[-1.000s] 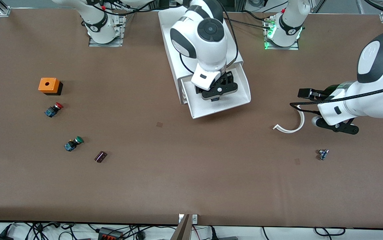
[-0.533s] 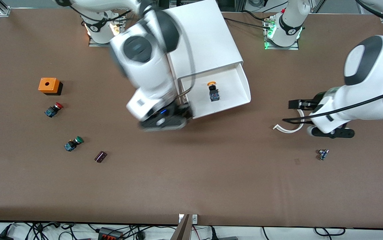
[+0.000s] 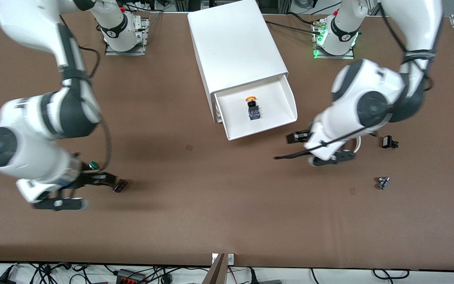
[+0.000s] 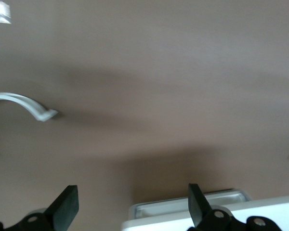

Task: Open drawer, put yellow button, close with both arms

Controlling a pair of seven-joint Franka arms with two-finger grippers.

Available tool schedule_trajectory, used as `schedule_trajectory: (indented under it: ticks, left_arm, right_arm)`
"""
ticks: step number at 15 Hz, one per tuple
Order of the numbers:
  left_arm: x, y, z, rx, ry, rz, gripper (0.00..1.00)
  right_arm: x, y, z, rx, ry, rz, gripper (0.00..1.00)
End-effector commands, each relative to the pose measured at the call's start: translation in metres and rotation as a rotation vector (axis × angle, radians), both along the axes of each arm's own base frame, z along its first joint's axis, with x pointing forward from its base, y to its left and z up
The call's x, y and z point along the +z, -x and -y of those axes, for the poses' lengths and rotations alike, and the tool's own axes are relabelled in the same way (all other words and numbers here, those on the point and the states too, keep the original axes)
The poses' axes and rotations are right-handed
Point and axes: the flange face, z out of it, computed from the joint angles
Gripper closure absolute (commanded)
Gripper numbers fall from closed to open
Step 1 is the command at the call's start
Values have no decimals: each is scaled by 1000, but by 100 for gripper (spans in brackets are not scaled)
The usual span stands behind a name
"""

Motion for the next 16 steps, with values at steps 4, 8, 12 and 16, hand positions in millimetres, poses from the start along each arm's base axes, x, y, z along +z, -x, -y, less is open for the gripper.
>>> schedule_trajectory:
  ticks: [4,8,12,16]
  left_arm:
    - [-42,40,52,55,-15,55,0]
    - [-52,50,64,83,-18,55,0]
    - [-52,69,75,48,-42,20,0]
    - [-51,89,85,12,-81,-56,0]
  right_arm:
    - [42,23,39,-28,-1,-89,0]
    - [70,37,73,-70,-5,-123,0]
    - [114,70,100,-45,3,-109,0]
    - [143,109,138,32,5,-107,0]
